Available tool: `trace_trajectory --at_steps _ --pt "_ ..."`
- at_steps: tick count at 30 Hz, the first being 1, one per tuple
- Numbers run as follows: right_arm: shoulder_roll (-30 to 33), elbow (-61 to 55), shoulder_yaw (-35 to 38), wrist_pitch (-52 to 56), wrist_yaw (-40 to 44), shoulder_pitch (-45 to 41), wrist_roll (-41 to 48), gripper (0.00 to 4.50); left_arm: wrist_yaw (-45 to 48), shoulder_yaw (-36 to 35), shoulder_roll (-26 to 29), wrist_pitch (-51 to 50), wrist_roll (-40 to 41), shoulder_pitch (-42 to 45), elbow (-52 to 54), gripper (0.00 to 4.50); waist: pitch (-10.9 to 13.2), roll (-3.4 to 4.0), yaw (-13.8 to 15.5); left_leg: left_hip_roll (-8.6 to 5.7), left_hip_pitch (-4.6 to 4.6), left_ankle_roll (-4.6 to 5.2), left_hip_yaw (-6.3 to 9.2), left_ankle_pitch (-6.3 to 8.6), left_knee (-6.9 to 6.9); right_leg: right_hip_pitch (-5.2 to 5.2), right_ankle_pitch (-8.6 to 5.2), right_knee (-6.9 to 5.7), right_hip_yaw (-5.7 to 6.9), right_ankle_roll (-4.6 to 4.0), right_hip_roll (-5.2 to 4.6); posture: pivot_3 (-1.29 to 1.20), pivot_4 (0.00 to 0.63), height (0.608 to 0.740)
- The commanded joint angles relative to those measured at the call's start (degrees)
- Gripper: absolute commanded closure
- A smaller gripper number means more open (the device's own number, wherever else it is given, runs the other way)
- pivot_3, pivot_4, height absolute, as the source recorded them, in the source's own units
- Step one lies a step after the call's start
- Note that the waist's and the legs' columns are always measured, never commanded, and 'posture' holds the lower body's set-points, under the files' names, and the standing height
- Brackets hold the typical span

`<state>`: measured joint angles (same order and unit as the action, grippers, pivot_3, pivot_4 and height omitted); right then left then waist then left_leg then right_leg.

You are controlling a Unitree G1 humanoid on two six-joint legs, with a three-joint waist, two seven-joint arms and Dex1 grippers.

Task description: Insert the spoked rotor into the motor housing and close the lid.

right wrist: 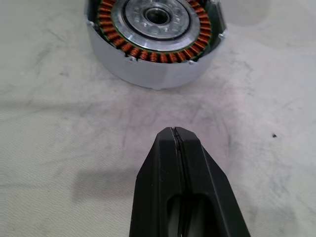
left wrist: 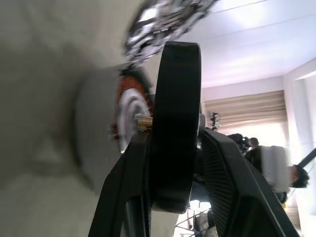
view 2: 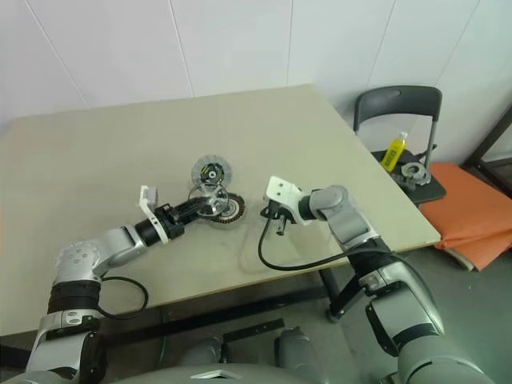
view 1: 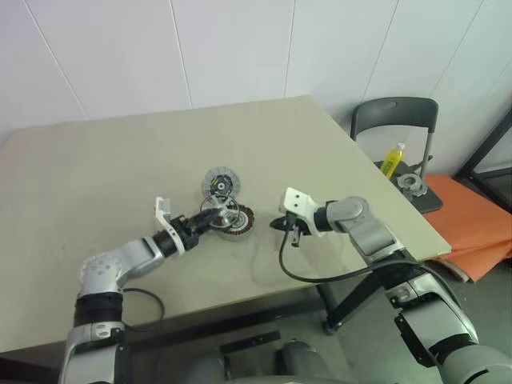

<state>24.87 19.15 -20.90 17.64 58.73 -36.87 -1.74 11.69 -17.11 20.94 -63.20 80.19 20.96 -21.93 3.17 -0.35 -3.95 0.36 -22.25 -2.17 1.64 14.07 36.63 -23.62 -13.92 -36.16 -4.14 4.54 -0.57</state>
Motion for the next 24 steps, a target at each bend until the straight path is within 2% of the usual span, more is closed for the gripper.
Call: trace_trajectory --at_steps 1,24 --pt "0.01 -2.98 1.60 0.55 -0.84 -0.05 0.63 4.50 2.29 -1.65 -0.36 0.26 -2.79 2.82 -2.16 3.37 0.00 0.00 0.08 0.00 0.01 0.00 0.01 0.00 0.01 0.01 0.00 0.00 0.00 0.00 0.00 0.00 0.000 0.740" --pt "-0.53 -5.14 1.54 2.14 -2.83 1.41 1.04 4.50 2.84 -6.20 -6.49 -5.52 -6.33 7.39 -3.96 3.37 0.00 -0.03 0.00 -0.02 0.01 0.00 0.09 0.00 0.36 0.21 0.07 -0.02 0.04 0.15 -0.01 0.00 0.000 0.740"
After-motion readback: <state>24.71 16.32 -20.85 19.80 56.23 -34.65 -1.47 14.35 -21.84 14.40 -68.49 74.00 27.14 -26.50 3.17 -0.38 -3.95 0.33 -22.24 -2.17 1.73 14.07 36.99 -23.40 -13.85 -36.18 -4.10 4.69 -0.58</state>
